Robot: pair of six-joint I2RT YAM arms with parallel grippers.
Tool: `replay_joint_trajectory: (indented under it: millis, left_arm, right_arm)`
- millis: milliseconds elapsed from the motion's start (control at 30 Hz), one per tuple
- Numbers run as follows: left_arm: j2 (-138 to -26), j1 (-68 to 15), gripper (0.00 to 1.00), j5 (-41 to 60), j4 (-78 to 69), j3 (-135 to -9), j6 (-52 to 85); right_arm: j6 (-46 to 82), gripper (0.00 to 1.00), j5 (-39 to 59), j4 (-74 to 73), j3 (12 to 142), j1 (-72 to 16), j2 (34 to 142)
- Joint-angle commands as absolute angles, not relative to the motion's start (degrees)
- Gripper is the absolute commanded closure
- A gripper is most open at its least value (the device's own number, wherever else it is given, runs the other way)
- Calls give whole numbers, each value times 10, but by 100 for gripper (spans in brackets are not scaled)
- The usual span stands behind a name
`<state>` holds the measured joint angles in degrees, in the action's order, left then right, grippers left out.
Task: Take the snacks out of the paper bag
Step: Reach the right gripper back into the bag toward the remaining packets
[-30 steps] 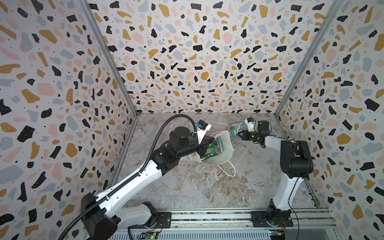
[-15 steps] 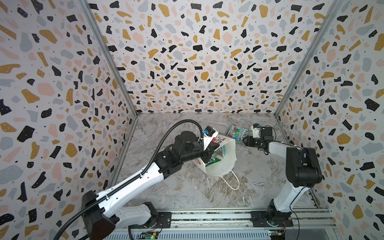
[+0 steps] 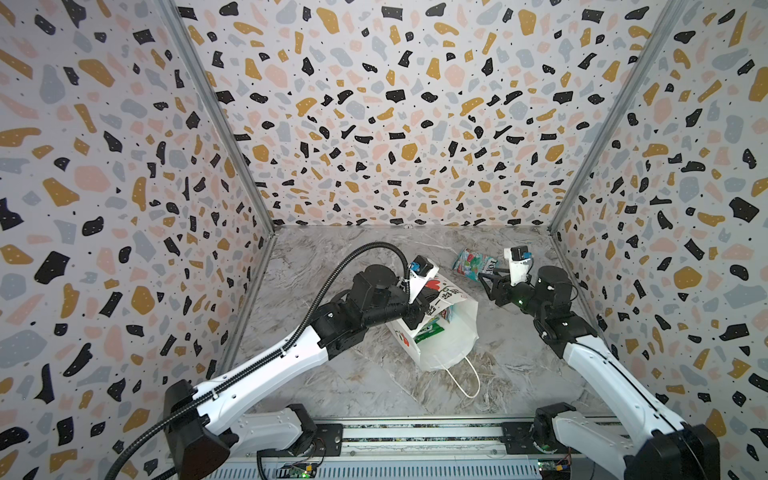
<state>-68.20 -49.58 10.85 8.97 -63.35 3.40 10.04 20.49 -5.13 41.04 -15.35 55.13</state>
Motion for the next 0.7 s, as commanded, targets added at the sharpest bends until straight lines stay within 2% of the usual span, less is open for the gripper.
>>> replay_joint_trajectory:
  millis: [0, 233, 667]
  left_arm:
    - [-680, -497, 100, 80, 62, -623, 36]
    - [-679, -497, 100, 50, 55, -618, 48]
    - [-673, -497, 100, 16, 50, -614, 50]
  right_arm:
    - [100, 44, 238, -17, 402, -188, 494]
    - [97, 45, 245, -5, 379, -291, 434]
    - [63, 45, 215, 26, 343, -405, 447]
